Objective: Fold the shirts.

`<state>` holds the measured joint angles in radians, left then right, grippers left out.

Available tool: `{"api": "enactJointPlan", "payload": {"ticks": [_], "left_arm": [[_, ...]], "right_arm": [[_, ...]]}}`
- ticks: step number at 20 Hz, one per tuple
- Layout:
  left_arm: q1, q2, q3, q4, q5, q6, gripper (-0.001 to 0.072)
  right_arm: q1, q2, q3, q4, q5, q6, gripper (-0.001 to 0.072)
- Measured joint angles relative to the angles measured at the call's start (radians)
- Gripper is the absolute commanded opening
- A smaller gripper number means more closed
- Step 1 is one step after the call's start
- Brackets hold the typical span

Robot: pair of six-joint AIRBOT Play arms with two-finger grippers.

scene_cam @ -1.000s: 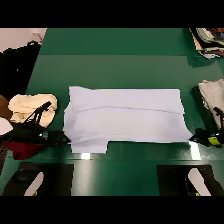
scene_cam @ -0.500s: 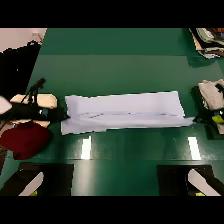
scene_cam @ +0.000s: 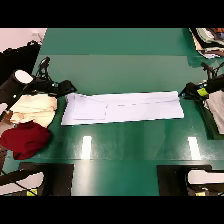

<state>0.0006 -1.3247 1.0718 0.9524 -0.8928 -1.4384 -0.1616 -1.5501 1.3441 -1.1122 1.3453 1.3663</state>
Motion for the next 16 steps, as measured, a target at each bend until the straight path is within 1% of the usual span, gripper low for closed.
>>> {"api": "enactJointPlan", "payload": {"ticks": [1, 3, 4, 6, 8, 10, 15, 16], "left_arm": [[0.0, -0.01, 0.02, -0.003, 0.0, 0.0, 0.0578], [0.0, -0.021, 0.055, -0.009, -0.032, 0.0, 0.0271], [0.0, -0.024, 0.068, -0.016, -0.051, 0.0, 0.0155], [-0.004, -0.029, 0.082, -0.043, -0.09, 0.009, 0.003], [-0.025, -0.031, 0.09, -0.068, -0.11, 0.025, 0.003], [-0.064, -0.032, 0.094, -0.081, -0.103, 0.035, 0.003], [-0.204, -0.052, 0.098, -0.098, -0.026, 0.032, 0.0029], [-0.233, -0.064, 0.098, -0.1, -0.011, 0.025, 0.0029]], "right_arm": [[-0.015, -0.025, 0.025, 0.017, 0.014, -0.008, 0.0461], [-0.052, -0.055, 0.05, 0.041, 0.047, -0.034, 0.0461], [-0.073, -0.063, 0.051, 0.047, 0.063, -0.047, 0.0462], [-0.118, -0.075, 0.034, 0.058, 0.088, -0.078, 0.0462], [-0.157, -0.081, -0.009, 0.066, 0.096, -0.115, 0.0462], [-0.177, -0.085, -0.061, 0.086, 0.088, -0.158, 0.0462], [-0.171, -0.092, -0.15, 0.171, 0.029, -0.234, 0.0461], [-0.158, -0.099, -0.152, 0.184, 0.027, -0.244, 0.0449]]}}
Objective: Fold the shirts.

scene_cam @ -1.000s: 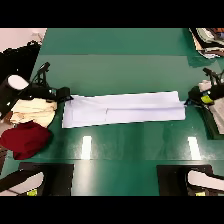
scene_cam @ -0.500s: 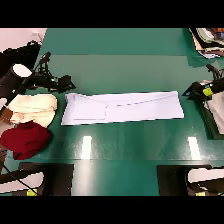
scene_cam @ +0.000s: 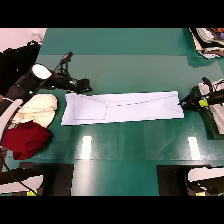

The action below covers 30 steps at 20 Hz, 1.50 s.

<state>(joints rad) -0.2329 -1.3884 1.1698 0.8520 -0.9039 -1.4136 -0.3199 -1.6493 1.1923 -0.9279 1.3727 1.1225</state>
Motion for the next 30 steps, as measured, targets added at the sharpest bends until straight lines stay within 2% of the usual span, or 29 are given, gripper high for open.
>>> {"api": "enactJointPlan", "payload": {"ticks": [1, 2, 3, 4, 10, 18, 24, 30], "left_arm": [[-0.027, -0.013, 0.0, -0.003, 0.014, -0.006, 0.0029], [-0.054, -0.027, 0.001, -0.011, 0.029, -0.012, 0.0029], [-0.078, -0.042, 0.002, -0.021, 0.044, -0.015, 0.0029], [-0.101, -0.06, 0.003, -0.033, 0.059, -0.018, 0.0029], [-0.212, -0.179, 0.094, -0.076, 0.089, -0.022, 0.0028], [-0.319, -0.387, 0.299, -0.074, 0.078, -0.025, 0.0028], [-0.363, -0.485, 0.374, -0.072, 0.092, -0.05, 0.0029], [-0.332, -0.478, 0.385, -0.053, 0.085, -0.06, 0.0028]], "right_arm": [[0.014, -0.012, 0.004, 0.011, 0.003, -0.005, 0.0422], [0.031, -0.026, 0.014, 0.016, 0.007, -0.01, 0.0248], [0.047, -0.042, 0.026, 0.012, 0.009, -0.013, 0.0041], [0.063, -0.056, 0.043, 0.001, 0.014, -0.016, 0.0017], [0.114, -0.019, 0.18, 0.038, 0.119, -0.026, 0.0015], [0.194, 0.193, 0.32, 0.33, 0.179, 0.022, 0.0015], [0.389, 0.237, 0.419, 0.399, 0.147, 0.05, 0.0016], [0.56, 0.242, 0.463, 0.411, 0.076, 0.059, 0.0016]]}}
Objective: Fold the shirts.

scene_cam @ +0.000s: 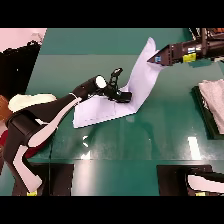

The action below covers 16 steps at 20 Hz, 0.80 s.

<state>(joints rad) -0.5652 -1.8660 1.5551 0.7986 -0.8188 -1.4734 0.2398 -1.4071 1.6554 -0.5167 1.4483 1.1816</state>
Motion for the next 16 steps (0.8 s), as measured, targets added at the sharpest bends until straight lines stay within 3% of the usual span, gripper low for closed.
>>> {"api": "enactJointPlan", "payload": {"ticks": [9, 10, 12, 13, 14, 15, 16], "left_arm": [[0.338, 0.359, 0.002, 0.28, -0.241, -0.003, 0.0029], [0.383, 0.408, 0.002, 0.312, -0.254, -0.003, 0.0029], [0.467, 0.501, 0.002, 0.357, -0.273, -0.003, 0.003], [0.504, 0.538, 0.002, 0.373, -0.278, -0.003, 0.0029], [0.542, 0.574, 0.002, 0.385, -0.283, -0.002, 0.0029], [0.567, 0.598, 0.002, 0.396, -0.286, -0.002, 0.0029], [0.589, 0.617, 0.002, 0.402, -0.296, -0.002, 0.003]], "right_arm": [[0.332, -0.119, 0.008, -0.006, -0.219, -0.002, 0.002], [0.381, -0.146, 0.008, -0.006, -0.257, -0.003, 0.0073], [0.482, -0.209, 0.008, 0.001, -0.34, -0.015, 0.0521], [0.527, -0.238, 0.008, 0.001, -0.374, -0.023, 0.0571], [0.57, -0.269, 0.008, 0.001, -0.406, -0.03, 0.0567], [0.598, -0.292, 0.008, 0.001, -0.425, -0.038, 0.0481], [0.614, -0.309, 0.008, -0.003, -0.436, -0.041, 0.0446]]}}
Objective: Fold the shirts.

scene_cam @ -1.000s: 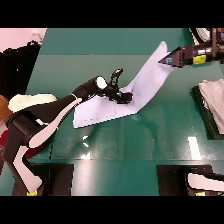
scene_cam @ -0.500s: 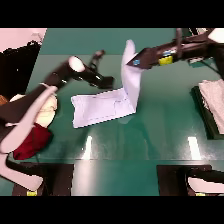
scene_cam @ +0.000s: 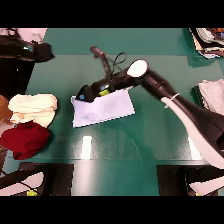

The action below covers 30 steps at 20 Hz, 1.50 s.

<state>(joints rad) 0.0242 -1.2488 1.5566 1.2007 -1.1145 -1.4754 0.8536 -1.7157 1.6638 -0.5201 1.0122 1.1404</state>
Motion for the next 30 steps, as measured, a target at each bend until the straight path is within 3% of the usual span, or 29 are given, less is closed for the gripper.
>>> {"api": "enactJointPlan", "payload": {"ticks": [4, 8, 10, 15, 21, 23, 24, 27, 30], "left_arm": [[0.041, 0.036, 0.0, 0.013, -0.043, 0.002, 0.0029], [0.052, 0.046, 0.0, 0.011, -0.079, 0.002, 0.003], [0.055, 0.046, -0.002, -0.003, -0.086, 0.002, 0.003], [0.055, 0.033, -0.011, -0.045, -0.093, 0.006, 0.003], [0.054, 0.023, -0.015, -0.058, -0.092, 0.009, 0.003], [0.054, 0.023, -0.015, -0.059, -0.091, 0.009, 0.003], [0.054, 0.022, -0.015, -0.06, -0.091, 0.01, 0.0029], [0.054, 0.022, -0.015, -0.067, -0.091, 0.009, 0.0029], [0.054, 0.022, -0.015, -0.087, -0.091, 0.009, 0.0029]], "right_arm": [[-0.038, -0.01, -0.018, -0.101, 0.06, 0.001, 0.0447], [-0.212, 0.076, -0.167, -0.218, 0.113, 0.031, 0.0457], [-0.331, 0.118, -0.267, -0.247, 0.122, 0.04, 0.0635], [-0.534, 0.113, -0.42, -0.232, 0.145, 0.046, 0.0631], [-0.533, -0.026, -0.406, -0.115, 0.171, 0.045, 0.0621], [-0.491, -0.081, -0.35, -0.087, 0.179, 0.045, 0.0509], [-0.467, -0.109, -0.317, -0.079, 0.179, 0.045, 0.0417], [-0.397, -0.176, -0.225, -0.061, 0.171, 0.04, 0.0026], [-0.349, -0.201, -0.167, -0.046, 0.17, 0.024, 0.0017]]}}
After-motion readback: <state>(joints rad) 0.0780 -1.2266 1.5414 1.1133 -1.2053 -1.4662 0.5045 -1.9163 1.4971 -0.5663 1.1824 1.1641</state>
